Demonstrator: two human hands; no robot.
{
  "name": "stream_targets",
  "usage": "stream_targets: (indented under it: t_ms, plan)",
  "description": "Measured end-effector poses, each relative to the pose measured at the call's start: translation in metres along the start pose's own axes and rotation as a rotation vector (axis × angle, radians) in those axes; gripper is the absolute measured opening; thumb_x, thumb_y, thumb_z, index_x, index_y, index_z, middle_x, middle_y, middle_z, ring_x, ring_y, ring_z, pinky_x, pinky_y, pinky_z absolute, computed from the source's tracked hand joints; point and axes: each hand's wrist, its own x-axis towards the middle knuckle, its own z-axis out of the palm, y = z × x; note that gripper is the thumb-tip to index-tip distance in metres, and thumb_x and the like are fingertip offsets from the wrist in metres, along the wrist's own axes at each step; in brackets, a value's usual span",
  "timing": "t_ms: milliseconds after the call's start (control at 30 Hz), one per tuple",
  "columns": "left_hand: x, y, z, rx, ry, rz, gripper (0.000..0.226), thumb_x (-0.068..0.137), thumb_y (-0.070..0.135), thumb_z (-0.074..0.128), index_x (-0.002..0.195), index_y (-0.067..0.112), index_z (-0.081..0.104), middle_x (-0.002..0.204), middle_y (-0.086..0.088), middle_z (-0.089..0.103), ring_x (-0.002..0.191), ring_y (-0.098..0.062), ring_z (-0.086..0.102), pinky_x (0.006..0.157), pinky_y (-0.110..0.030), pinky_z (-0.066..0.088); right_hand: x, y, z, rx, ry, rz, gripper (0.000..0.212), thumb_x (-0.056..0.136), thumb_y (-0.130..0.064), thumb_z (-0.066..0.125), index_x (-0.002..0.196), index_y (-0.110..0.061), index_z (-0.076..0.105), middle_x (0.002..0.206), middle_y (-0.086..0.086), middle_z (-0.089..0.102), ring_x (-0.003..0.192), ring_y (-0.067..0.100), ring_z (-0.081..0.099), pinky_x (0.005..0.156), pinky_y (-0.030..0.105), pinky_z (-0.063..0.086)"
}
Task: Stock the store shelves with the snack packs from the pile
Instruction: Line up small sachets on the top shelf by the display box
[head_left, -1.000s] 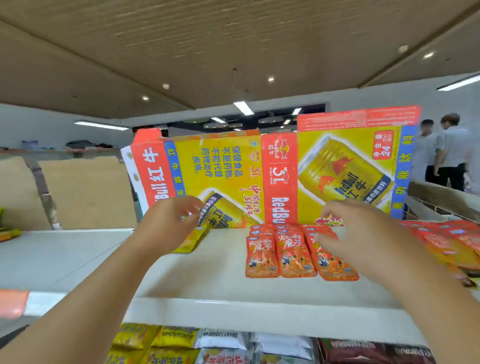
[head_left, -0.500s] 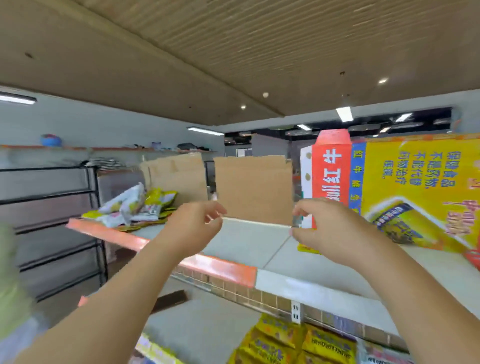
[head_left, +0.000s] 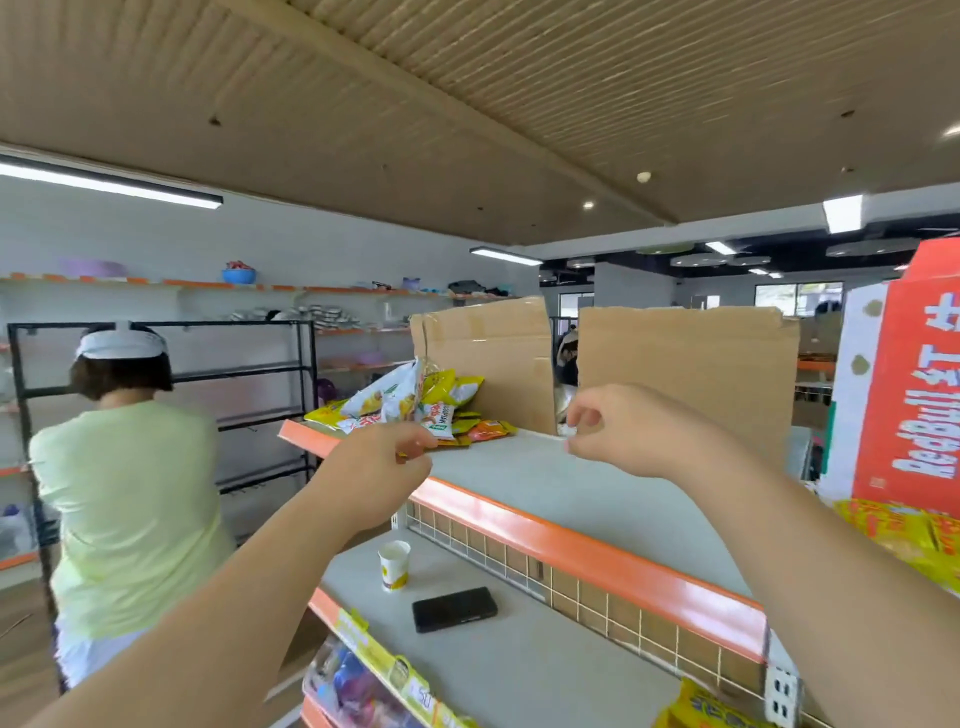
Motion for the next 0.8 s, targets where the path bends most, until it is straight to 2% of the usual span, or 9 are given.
stream_targets:
  t_ms: [233, 367, 467, 533, 633, 700, 800]
  plan:
    - [0.051, -0.030, 0.023, 0.006, -0.029, 0.015, 0.025, 0.093, 0.031, 0.061, 0.115, 0.041, 0.068, 0.107, 0.023, 0.065, 0.103, -0.006, 0.059, 0.085, -0.027, 0.047, 0.097, -0.014, 0.019, -0.066, -0.202, -0.090, 0.028, 0.089, -0.048, 0.066, 0.114, -0.033, 0.065, 0.110, -0.007, 0.063, 0.098, 0.016, 0.062, 0.085, 0.039, 0.057]
    - [0.096, -0.035, 0.059, -0.030, -0.073, 0.066, 0.022, 0.092, 0.031, 0.062, 0.108, 0.045, 0.067, 0.101, 0.023, 0.065, 0.095, 0.003, 0.060, 0.079, -0.020, 0.047, 0.144, -0.008, 0.037, -0.109, -0.348, -0.052, 0.031, 0.092, -0.046, 0.064, 0.119, -0.032, 0.063, 0.114, -0.001, 0.063, 0.099, 0.020, 0.067, 0.088, 0.044, 0.059]
    - [0.133, -0.035, 0.081, -0.027, -0.115, 0.082, 0.022, 0.091, 0.032, 0.062, 0.105, 0.048, 0.066, 0.099, 0.025, 0.064, 0.091, -0.002, 0.062, 0.082, -0.026, 0.050, 0.175, -0.001, 0.044, -0.151, -0.428, -0.009, 0.033, 0.094, -0.044, 0.063, 0.124, -0.031, 0.062, 0.110, -0.004, 0.060, 0.100, 0.023, 0.070, 0.086, 0.043, 0.060]
    - [0.157, -0.037, 0.094, 0.004, -0.092, 0.117, 0.024, 0.090, 0.030, 0.063, 0.109, 0.043, 0.069, 0.095, 0.026, 0.064, 0.090, -0.006, 0.062, 0.083, -0.026, 0.051, 0.197, 0.006, 0.047, -0.175, -0.435, 0.015, 0.034, 0.095, -0.042, 0.063, 0.126, -0.027, 0.062, 0.104, -0.007, 0.057, 0.103, 0.026, 0.070, 0.082, 0.038, 0.060]
    - [0.182, -0.045, 0.108, 0.054, -0.098, 0.177, 0.023, 0.090, 0.031, 0.062, 0.111, 0.038, 0.071, 0.099, 0.021, 0.067, 0.094, -0.008, 0.061, 0.087, -0.027, 0.049, 0.223, 0.014, 0.057, -0.176, -0.449, 0.062, 0.034, 0.095, -0.041, 0.063, 0.126, -0.027, 0.062, 0.116, -0.004, 0.054, 0.102, 0.027, 0.071, 0.079, 0.039, 0.061]
    - [0.195, -0.052, 0.115, 0.165, -0.145, 0.231, 0.027, 0.088, 0.037, 0.053, 0.109, 0.033, 0.070, 0.106, 0.012, 0.068, 0.098, -0.013, 0.061, 0.085, -0.031, 0.051, 0.238, 0.015, 0.064, -0.209, -0.479, 0.094, 0.036, 0.096, -0.041, 0.061, 0.129, -0.026, 0.060, 0.125, -0.003, 0.050, 0.103, 0.028, 0.071, 0.066, 0.030, 0.056]
    - [0.211, -0.059, 0.125, 0.644, -0.169, 0.363, 0.017, 0.088, 0.034, 0.047, 0.094, 0.023, 0.059, 0.106, -0.002, 0.062, 0.101, -0.025, 0.058, 0.074, -0.034, 0.041, 0.259, 0.012, 0.078, -0.249, -0.507, 0.122, 0.038, 0.097, -0.042, 0.059, 0.131, -0.024, 0.059, 0.130, 0.000, 0.053, 0.105, 0.029, 0.070, 0.064, 0.028, 0.052]
